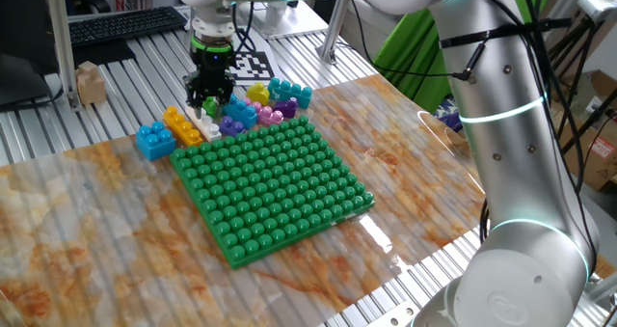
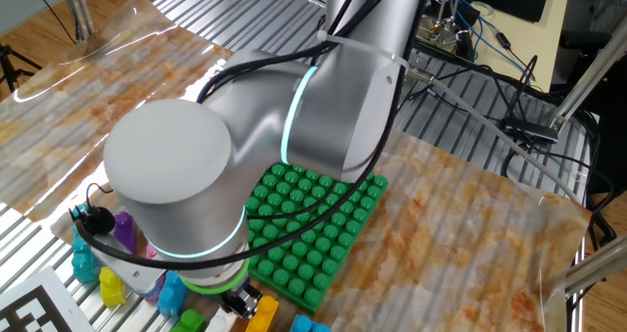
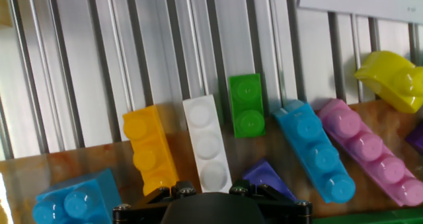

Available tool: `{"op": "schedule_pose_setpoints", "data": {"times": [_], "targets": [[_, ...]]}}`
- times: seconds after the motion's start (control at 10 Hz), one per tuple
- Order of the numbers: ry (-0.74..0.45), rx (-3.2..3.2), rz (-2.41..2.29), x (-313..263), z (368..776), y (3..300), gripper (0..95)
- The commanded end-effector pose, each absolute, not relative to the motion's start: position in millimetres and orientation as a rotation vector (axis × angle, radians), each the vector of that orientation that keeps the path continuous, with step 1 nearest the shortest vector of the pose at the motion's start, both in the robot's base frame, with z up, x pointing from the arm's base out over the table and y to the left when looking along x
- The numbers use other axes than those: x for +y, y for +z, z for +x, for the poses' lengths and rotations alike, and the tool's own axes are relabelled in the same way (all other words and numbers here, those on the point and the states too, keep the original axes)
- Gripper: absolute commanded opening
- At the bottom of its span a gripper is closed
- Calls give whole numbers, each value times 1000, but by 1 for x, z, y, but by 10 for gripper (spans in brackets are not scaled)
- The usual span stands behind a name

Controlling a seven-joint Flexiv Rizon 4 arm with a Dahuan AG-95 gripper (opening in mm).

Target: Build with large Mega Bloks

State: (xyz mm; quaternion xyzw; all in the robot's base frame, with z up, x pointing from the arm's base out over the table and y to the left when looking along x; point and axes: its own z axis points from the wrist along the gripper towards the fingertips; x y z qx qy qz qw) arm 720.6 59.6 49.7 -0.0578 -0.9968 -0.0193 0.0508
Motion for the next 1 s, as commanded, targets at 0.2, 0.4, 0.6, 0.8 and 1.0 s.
{"op": "schedule_pose_setpoints", "data": {"times": [0.2, 0.4, 0.6, 0.8, 1.0], "targets": [[-40, -3043, -203, 63, 725, 40, 380], [-30, -3047, -200, 66, 728, 28, 380], [-25, -3050, -194, 68, 730, 19, 380], [-5, -3051, -181, 67, 731, 17, 380], [-13, -3053, -152, 67, 731, 16, 0]]}}
